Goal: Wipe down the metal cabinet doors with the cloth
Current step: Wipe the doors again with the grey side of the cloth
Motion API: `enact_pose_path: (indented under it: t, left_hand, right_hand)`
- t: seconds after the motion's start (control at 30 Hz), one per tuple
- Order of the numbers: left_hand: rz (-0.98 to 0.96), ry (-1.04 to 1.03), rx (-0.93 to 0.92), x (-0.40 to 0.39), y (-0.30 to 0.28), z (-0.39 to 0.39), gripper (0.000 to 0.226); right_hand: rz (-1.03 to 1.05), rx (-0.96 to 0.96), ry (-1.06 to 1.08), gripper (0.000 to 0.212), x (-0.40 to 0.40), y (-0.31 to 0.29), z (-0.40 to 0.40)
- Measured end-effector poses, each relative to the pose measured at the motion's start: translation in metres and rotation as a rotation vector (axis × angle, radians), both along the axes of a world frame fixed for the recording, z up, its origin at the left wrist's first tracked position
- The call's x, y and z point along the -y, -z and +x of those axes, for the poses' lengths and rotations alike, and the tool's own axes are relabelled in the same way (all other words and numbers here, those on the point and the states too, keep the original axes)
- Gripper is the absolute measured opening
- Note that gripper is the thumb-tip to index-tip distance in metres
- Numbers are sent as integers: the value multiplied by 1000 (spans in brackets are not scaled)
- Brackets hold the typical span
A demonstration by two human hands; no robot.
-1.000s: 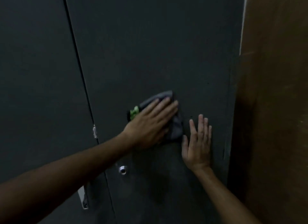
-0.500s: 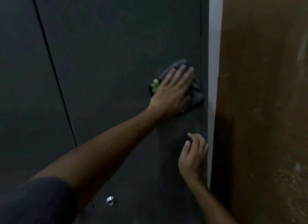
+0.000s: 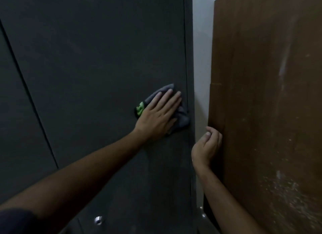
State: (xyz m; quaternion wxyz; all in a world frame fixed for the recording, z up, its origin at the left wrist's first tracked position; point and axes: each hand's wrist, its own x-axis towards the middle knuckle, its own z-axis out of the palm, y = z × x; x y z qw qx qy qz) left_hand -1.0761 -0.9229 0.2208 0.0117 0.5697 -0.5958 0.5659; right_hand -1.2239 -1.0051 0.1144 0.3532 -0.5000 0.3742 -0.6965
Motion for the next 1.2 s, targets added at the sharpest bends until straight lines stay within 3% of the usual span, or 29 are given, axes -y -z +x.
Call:
enact_pose_path:
  t: [0.07, 0.13, 0.27, 0.37, 0.43, 0.5, 0.6, 0.67, 0.8, 0.87, 0.93, 1.07, 1.2]
  left_hand:
    - [32, -1, 12, 34, 16, -25, 69]
    - [192, -9, 139, 49, 70, -30, 69]
    - [470, -10, 396, 17, 202, -4, 69]
    - [558, 32, 462, -1, 250, 9, 69]
    - [531, 25, 490, 0, 250, 11, 70]
    - [378, 7, 476, 12, 229, 4, 68]
    - [118, 33, 241, 51, 192, -16, 63]
    - [93, 0, 170, 63, 192, -24, 61]
    - [583, -54, 545, 29, 269, -20, 68]
    - [748, -85, 594, 19, 283, -16, 70]
    - [704, -44, 539, 27, 259, -13, 69]
    - [356, -12, 340, 37, 160, -12, 66]
    - [252, 1, 243, 31, 55, -6, 68]
  right_hand:
    - [6, -7, -67, 27, 4, 10, -7]
    - [55, -19, -125, 28, 7, 35, -11]
    - [247, -53, -217, 30, 6, 124, -16]
    - [436, -97, -301, 36, -3, 198, -13]
    - [510, -138, -359, 39, -13, 231, -7]
    - [519, -157, -390, 42, -20, 246, -1]
    - [518, -189, -349, 44, -22, 254, 8]
    - [522, -195, -343, 45, -25, 259, 8]
    - [521, -197, -368, 43, -25, 259, -4]
    - [494, -208, -358, 43, -23, 247, -11]
    - [431, -218, -332, 43, -20, 225, -14]
    - [213, -188, -265, 42, -18, 155, -5]
    - [-88, -226, -96, 45, -17, 59, 9]
